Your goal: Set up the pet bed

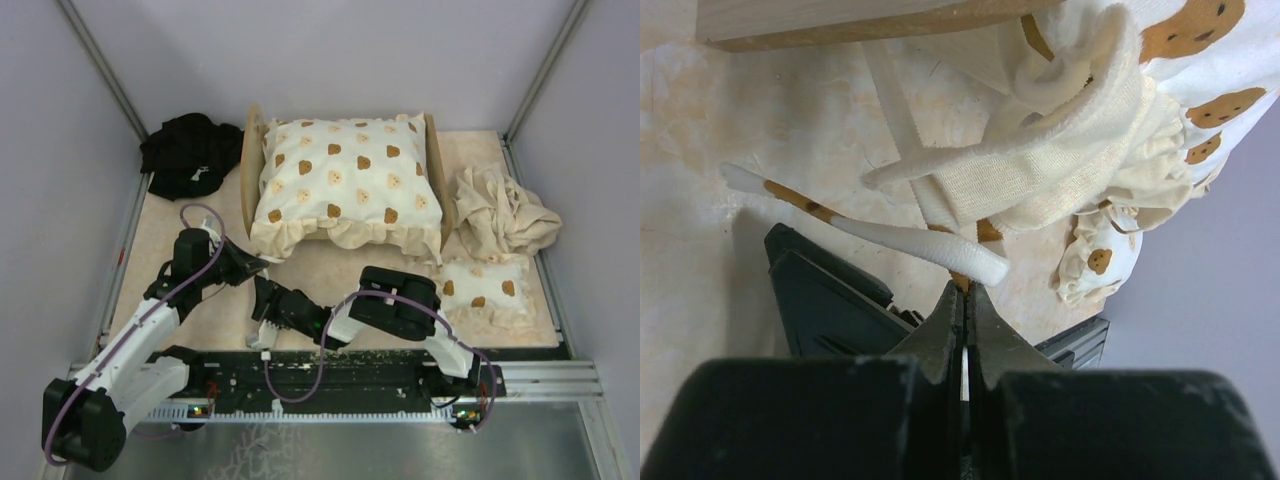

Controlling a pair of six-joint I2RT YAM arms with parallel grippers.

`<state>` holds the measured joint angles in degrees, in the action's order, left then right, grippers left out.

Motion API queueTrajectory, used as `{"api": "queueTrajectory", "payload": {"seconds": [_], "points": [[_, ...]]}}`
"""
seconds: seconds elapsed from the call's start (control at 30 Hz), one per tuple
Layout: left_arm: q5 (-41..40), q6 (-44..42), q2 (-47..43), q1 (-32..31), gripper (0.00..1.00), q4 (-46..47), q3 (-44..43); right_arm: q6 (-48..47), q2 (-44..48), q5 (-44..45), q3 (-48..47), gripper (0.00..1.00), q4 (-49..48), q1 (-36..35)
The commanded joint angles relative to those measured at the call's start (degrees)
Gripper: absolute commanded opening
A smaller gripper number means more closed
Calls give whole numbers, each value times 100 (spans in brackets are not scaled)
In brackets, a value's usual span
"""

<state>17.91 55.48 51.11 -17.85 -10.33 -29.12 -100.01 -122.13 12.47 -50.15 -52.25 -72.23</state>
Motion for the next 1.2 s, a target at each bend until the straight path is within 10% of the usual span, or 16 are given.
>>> {"api": "queueTrajectory", "payload": {"seconds": [0.0,0.63,0.87,1.17], "points": [[119,33,4,33,0,63,-67,-720,-165,397,-148,53,-753,-33],[143,-16,-6,27,0,-105,-212,-1667,-678,1051,-1191,54,-393,259],[146,-47,-25,29,0,-175,-275,-1741,-760,1320,-1438,1,-522,297],[61,-186,-114,31,0,-207,-313,-1277,-310,778,-944,0,-450,269]]}}
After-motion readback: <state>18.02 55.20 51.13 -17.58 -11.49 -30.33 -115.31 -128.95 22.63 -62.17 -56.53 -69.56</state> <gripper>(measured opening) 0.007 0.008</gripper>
